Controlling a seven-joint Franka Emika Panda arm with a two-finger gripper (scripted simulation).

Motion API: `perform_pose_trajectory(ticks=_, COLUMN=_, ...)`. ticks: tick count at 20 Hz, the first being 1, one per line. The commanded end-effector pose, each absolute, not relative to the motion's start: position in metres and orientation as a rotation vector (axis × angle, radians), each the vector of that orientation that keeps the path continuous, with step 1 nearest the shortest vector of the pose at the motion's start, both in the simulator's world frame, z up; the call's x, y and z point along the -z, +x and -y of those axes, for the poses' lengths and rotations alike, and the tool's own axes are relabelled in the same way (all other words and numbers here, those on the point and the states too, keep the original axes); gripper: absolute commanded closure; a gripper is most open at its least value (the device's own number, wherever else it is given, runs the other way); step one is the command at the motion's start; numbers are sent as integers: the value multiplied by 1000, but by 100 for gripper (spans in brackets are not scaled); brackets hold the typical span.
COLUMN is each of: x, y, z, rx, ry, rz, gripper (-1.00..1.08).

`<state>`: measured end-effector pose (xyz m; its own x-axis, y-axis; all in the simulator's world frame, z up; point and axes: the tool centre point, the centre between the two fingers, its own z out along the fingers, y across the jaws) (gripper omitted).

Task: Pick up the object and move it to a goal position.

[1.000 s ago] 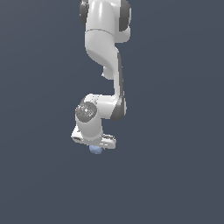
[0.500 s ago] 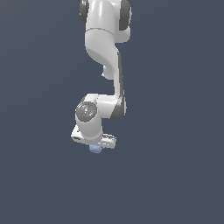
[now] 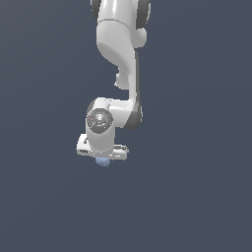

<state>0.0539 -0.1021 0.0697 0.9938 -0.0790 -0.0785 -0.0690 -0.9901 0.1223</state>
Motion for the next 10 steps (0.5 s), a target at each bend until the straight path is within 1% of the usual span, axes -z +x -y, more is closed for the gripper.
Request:
perform_pose_trajectory(ticks=1, x=-83, y=48, z=109, rx=170, ry=2971, rz=48, gripper=108)
perform_pose_trajectory(ticks=10, x=-150, y=29, z=138, rx=365, ry=2727, rz=-238, gripper=108)
